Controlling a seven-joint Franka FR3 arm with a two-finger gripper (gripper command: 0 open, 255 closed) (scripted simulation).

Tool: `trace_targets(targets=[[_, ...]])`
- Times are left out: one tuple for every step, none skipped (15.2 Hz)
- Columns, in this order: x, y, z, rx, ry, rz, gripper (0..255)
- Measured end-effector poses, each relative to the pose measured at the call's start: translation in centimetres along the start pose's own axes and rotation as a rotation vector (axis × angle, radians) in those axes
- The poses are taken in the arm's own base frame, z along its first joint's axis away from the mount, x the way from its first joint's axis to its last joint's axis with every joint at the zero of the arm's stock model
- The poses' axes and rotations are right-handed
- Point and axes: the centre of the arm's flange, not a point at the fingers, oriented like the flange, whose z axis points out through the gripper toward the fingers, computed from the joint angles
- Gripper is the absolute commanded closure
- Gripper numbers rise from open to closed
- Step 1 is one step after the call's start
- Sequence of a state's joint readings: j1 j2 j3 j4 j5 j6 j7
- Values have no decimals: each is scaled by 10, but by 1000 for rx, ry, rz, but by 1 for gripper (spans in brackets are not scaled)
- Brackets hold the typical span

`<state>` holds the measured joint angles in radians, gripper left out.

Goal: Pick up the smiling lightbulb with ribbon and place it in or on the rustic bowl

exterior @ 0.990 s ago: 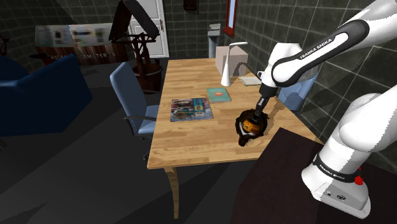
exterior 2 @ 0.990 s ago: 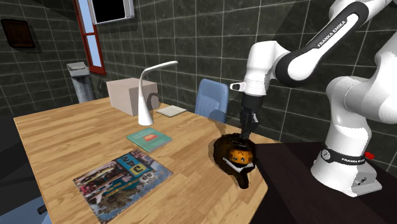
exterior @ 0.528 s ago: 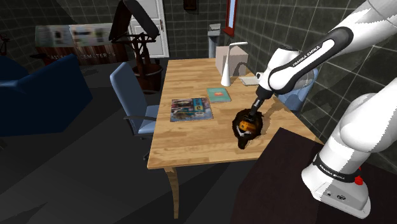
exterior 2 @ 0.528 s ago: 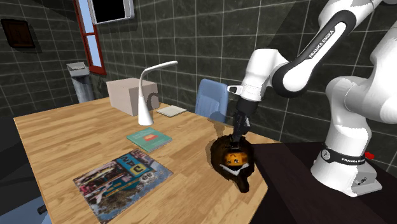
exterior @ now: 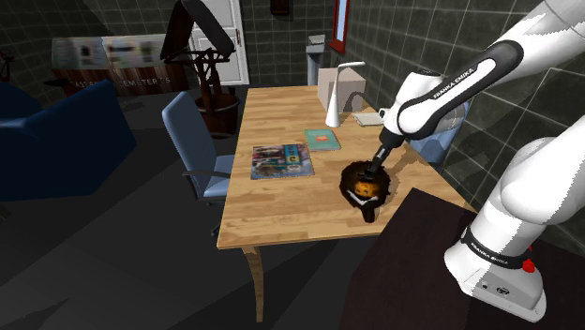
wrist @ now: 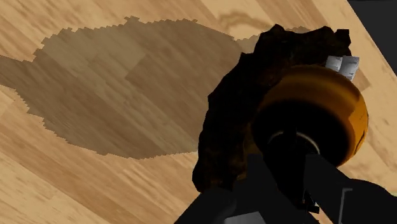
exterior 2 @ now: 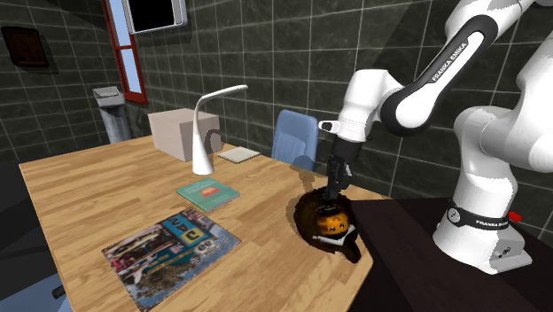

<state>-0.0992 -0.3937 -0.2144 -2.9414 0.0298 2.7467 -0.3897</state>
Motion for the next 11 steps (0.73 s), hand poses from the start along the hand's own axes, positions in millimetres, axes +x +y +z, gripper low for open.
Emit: trace_targets(targets=[[1,0,-1,-1,3,0,0],[2,0,-2,-5,14,0,0],[0,-3,1,3,-9,0,0],[-6,-5,7,20,-53,1,0],[-6,-8,13,29,-76,0,0],[-7,-8,10,33,-87,0,0],[-6,-8,1,36,-92,-1,0],[-4,-9,-9,38,-94,-1,0],[-2,-8,-23,37,-94,-1,0],[-3,-7,-28,38,-96,-1,0],[-4,-7,-30,38,-98,-1,0]])
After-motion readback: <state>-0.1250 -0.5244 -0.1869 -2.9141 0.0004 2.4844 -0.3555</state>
